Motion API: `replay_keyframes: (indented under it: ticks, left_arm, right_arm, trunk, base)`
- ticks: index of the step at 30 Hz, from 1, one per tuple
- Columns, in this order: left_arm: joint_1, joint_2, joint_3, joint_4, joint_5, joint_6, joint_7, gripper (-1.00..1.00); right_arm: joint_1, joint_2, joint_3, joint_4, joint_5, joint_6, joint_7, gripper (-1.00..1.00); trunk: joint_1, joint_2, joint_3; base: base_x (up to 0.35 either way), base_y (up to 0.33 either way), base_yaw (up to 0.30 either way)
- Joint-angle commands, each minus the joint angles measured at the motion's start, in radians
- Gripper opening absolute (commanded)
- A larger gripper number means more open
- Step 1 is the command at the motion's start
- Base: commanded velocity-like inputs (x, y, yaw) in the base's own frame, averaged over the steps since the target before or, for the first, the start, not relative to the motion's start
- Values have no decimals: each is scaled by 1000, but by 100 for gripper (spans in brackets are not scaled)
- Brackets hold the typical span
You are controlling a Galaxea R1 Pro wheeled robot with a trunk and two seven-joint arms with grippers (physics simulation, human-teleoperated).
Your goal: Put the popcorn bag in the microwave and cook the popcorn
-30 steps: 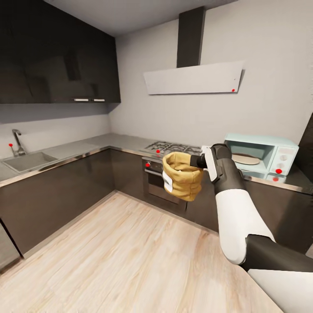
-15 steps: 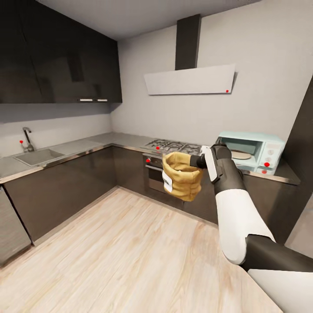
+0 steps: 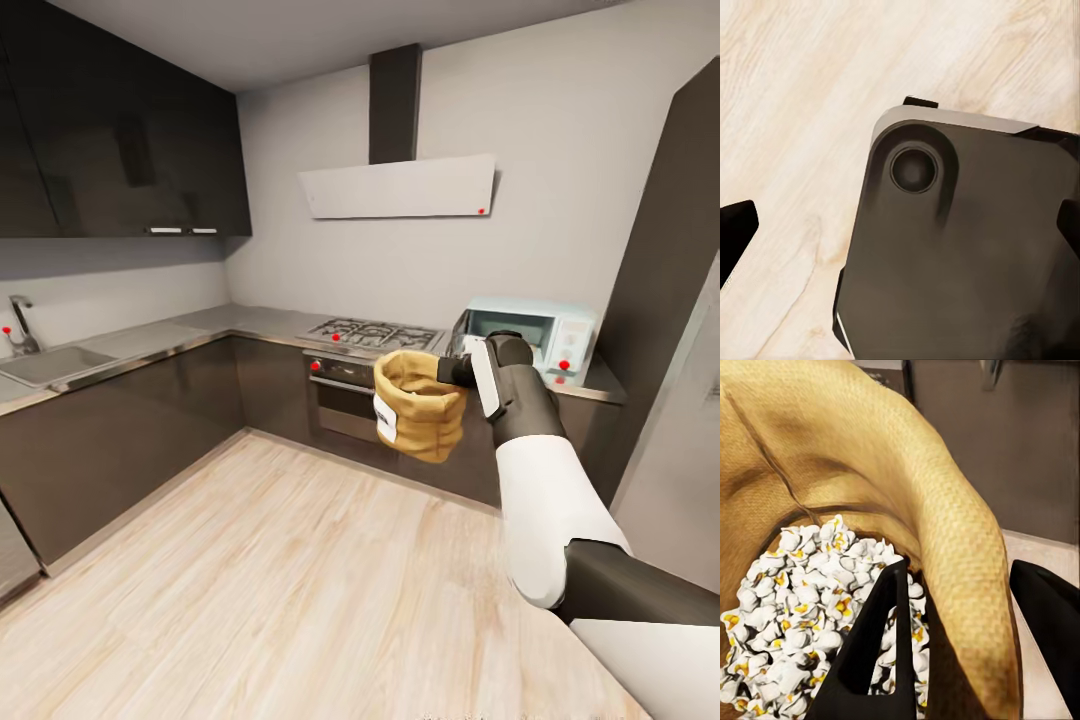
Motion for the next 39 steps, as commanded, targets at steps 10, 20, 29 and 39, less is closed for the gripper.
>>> replay_keyframes:
  ticks: [10,20,29,39]
  left_arm:
    - [0,0,0,-1,6,-3,1,100]
    - [0,0,0,-1,6,-3,1,100]
    - [0,0,0,-1,8,-3,1,100]
    - [0,0,0,-2,8,-3,1,100]
  right_arm:
    - [-1,1,-6,0,6,3,2,-100]
    - [-1,1,-7,0,6,3,-9,-100]
    - [-1,1,-6,0,11,3,-44,-100]
    - [-1,1,-5,0,12,3,-44,-100]
  trunk:
    - [0,-1,-1]
    - [0,-1,-1]
    - [0,-1,-1]
    - [0,-1,-1]
  base:
    - [0,0,-287]
    - [0,0,-287]
    - [0,0,-287]
    - [0,0,-287]
